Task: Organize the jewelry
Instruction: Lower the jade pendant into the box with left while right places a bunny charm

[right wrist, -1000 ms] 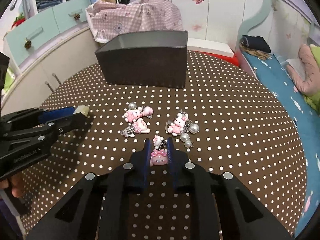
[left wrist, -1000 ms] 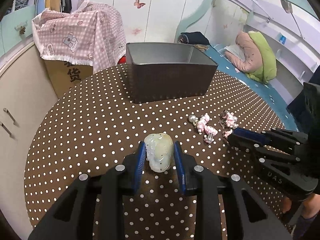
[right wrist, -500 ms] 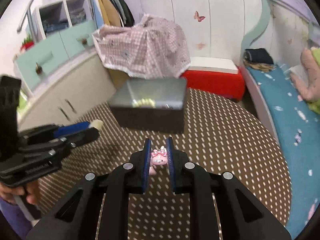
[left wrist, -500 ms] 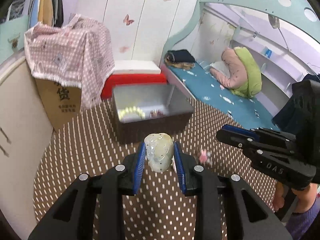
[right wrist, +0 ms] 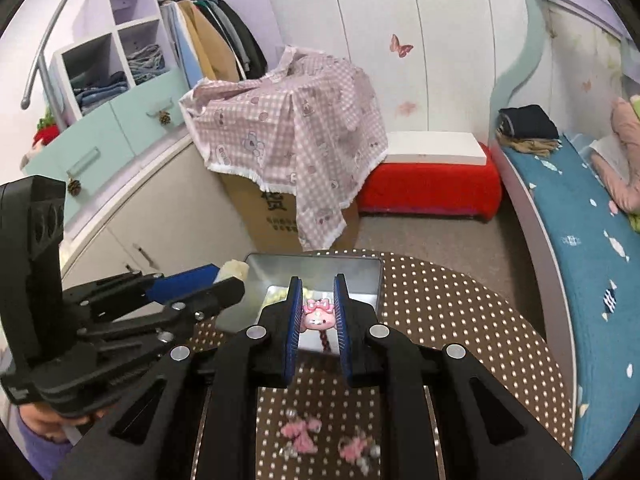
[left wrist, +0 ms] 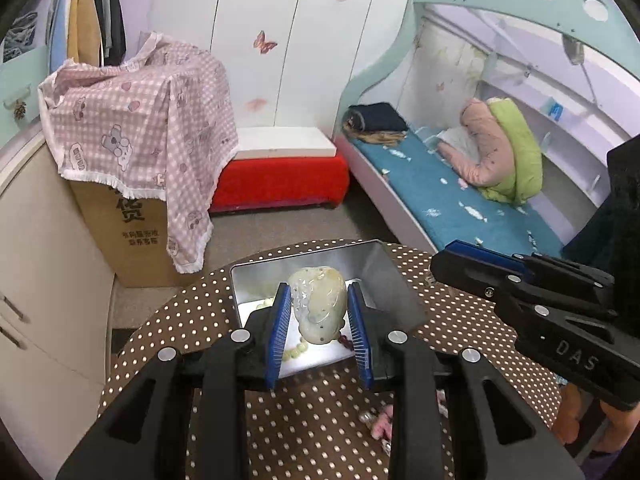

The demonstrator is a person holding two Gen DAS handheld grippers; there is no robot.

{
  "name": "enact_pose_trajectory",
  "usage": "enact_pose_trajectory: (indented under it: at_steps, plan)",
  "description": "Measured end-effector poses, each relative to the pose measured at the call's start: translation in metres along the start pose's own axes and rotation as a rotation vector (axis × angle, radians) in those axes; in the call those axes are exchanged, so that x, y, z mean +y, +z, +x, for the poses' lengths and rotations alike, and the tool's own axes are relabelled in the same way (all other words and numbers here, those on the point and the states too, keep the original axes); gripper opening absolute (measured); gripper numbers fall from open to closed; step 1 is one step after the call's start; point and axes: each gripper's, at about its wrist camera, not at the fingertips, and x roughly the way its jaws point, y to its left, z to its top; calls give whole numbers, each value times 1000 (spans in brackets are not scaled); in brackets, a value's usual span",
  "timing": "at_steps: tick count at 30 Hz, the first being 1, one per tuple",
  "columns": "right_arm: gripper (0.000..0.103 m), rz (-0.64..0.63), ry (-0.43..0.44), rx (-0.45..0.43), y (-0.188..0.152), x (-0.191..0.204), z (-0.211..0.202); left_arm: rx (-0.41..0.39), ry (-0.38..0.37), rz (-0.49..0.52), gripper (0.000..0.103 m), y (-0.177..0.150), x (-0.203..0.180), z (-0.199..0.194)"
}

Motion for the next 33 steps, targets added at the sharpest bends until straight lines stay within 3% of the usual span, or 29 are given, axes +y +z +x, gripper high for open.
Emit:
enact_pose_trajectory:
  at_steps: [7,12,33]
  plan:
    - [17,34,12,79,-1,-4,41,99,39,-42,27,-5,18,43]
    - [17,48,16,121,-9,-4,63,121,48,-31,27,-11,17,52]
    - [17,86,30,149,-24,-11,71,63,50,-18,28,-8,4,33]
